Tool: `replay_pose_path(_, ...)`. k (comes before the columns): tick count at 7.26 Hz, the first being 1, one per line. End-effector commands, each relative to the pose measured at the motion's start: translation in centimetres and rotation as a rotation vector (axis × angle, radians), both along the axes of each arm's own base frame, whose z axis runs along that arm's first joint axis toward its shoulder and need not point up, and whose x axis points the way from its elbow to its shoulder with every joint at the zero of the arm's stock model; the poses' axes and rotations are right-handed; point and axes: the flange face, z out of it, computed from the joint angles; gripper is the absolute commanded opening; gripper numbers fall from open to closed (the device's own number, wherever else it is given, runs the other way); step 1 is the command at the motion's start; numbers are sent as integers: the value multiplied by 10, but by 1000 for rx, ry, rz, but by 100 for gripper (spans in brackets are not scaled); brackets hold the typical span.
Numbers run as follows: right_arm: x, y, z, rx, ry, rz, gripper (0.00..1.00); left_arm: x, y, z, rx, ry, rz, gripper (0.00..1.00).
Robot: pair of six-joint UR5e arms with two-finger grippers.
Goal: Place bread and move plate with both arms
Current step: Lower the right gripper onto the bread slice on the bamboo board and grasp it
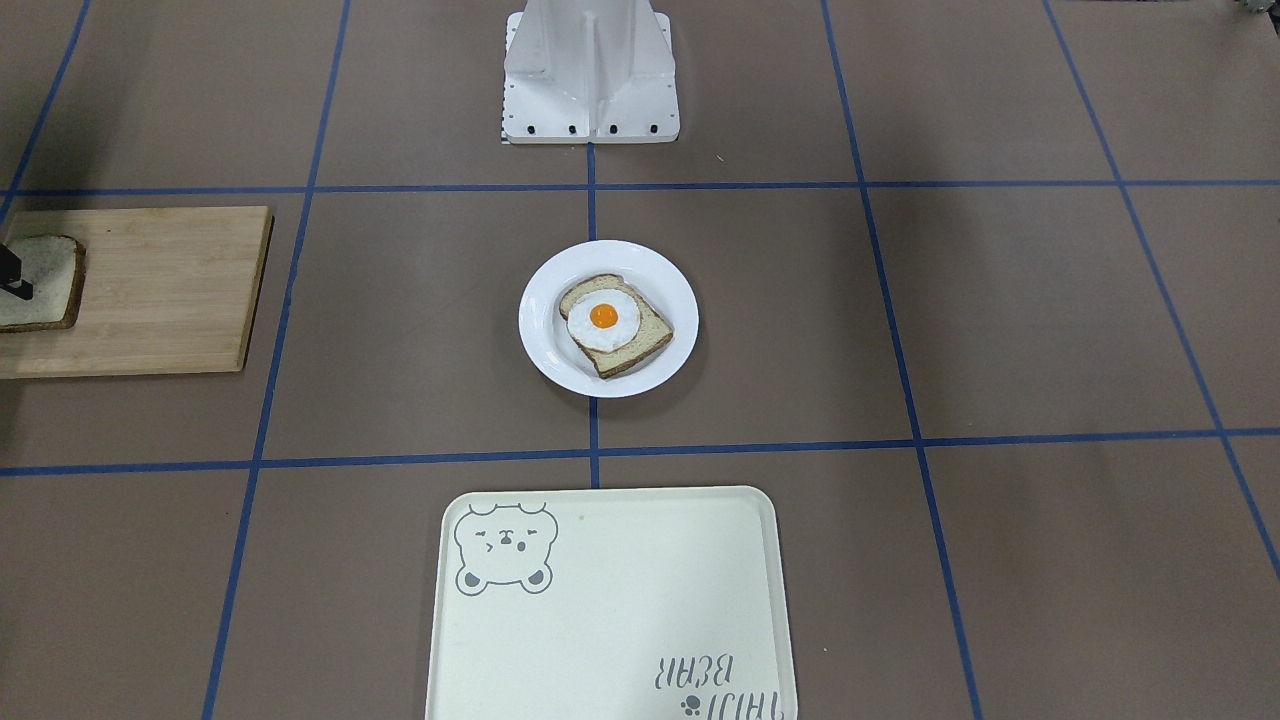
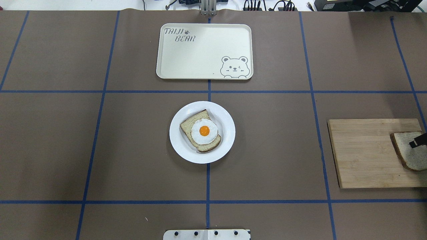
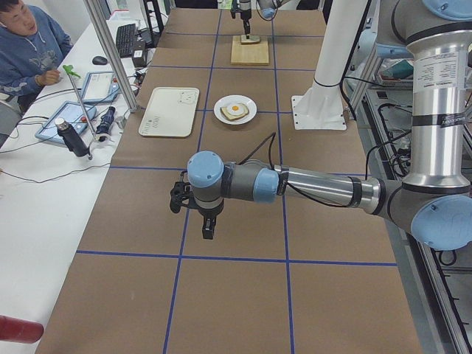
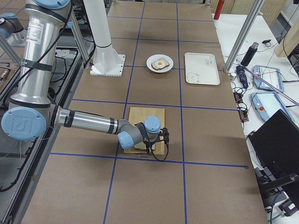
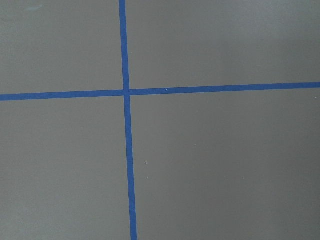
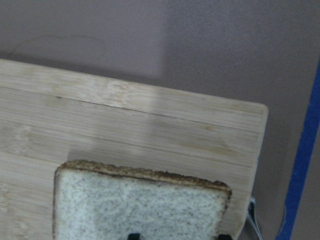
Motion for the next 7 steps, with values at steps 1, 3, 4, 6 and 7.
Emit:
replay_pose_path(1,-1,-1,-1,2,2,2,42,0,1,0,-2,3,0,98)
replay_pose_path(3,-1,-2,-5,10,-3,2,0,0,1,0,-2,3,0,98)
replay_pose_path(4,-1,-1,-6,12,-4,1,0,0,1,0,-3,3,-1,98)
replay_pose_path(6,0,-3,-19,29,-13,9,0,0,1,0,-5,3,-1,98)
replay_pose_path(7,-1,-3,-18,26,-14,8,0,0,1,0,-3,3,-1,98)
